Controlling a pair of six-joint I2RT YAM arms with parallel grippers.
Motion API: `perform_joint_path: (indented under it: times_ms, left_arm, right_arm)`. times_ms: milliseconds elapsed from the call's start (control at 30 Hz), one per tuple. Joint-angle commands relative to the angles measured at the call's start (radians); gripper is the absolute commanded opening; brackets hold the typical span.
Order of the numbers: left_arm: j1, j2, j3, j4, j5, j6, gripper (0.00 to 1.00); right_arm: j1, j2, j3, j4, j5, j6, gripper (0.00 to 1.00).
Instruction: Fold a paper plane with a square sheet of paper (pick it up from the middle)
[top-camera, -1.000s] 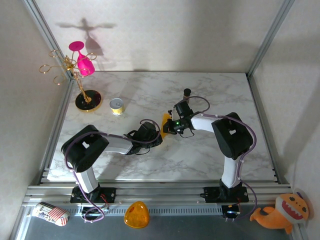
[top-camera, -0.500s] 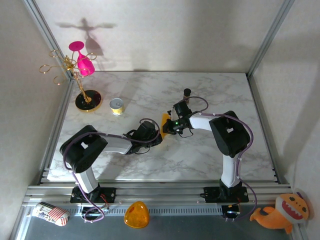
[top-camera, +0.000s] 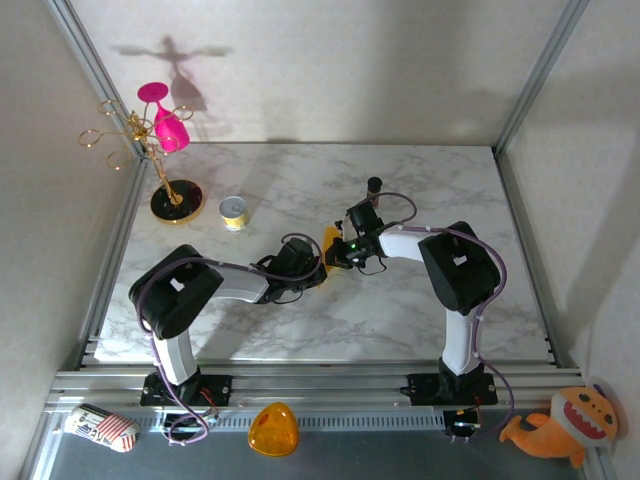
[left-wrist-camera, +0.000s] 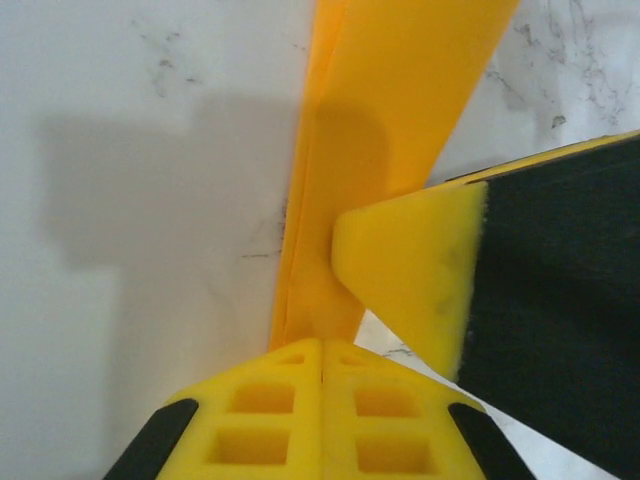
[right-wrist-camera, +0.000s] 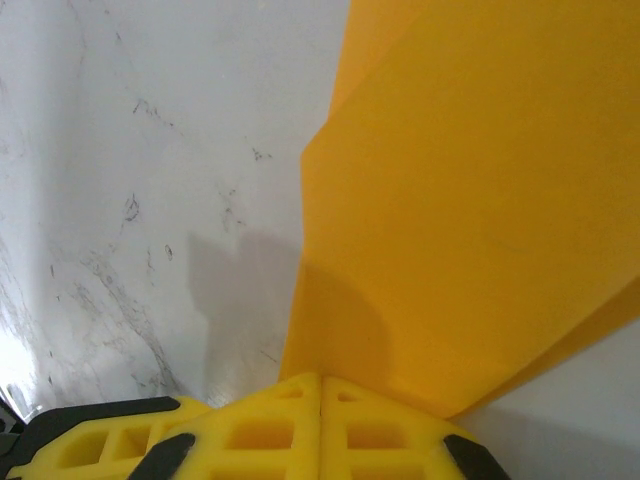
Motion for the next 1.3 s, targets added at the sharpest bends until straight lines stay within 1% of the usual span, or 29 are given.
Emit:
perform_joint_path:
  times_ms: [0,133,300,433,700,800,900,1000,1133,1233,1267]
  left_arm:
    - [0.008,0.025,0.015,-0.039,-0.005,-0.020,0.00]
    - [0.008,0.021,-0.001,-0.132,-0.020,-0.028,0.00]
    - [0.008,0.013,-0.029,-0.177,-0.008,-0.026,0.00]
    - [0.007,0.019,-0.042,-0.180,0.003,-0.021,0.00]
    - [0.007,0.011,-0.052,-0.184,0.009,-0.009,0.00]
    - [0.008,-0.013,-0.026,-0.173,0.016,0.014,0.00]
    - [0.008,-0.043,0.019,-0.137,0.033,0.036,0.00]
    - [0.008,-0.053,0.050,-0.073,0.048,0.028,0.00]
    - [0.007,-0.018,0.066,-0.050,0.026,0.007,0.00]
    - [0.008,0.028,0.062,-0.049,0.032,-0.004,0.00]
    - [0.008,0.039,0.062,-0.026,0.032,-0.004,0.00]
  right_arm:
    - [0.008,0.024,0.003,-0.063,0.038,0.006,0.08]
    - [-0.004,0.025,0.028,-0.071,0.061,-0.018,0.08]
    - [-0.057,0.052,0.080,-0.062,0.069,-0.053,0.10]
    - [-0.095,0.084,0.122,-0.060,0.073,-0.077,0.10]
    - [-0.149,0.162,0.197,-0.074,0.144,-0.099,0.11]
    - [-0.143,0.162,0.177,-0.074,0.128,-0.095,0.10]
    - [-0.114,0.119,0.113,-0.068,0.111,-0.081,0.10]
    - [-0.073,0.059,0.035,-0.044,0.079,-0.049,0.10]
    - [-0.039,0.009,-0.028,-0.011,0.044,0.008,0.10]
    - [-0.031,-0.006,-0.042,0.011,0.021,0.029,0.10]
    - [-0.031,-0.002,-0.039,0.008,0.019,0.033,0.10]
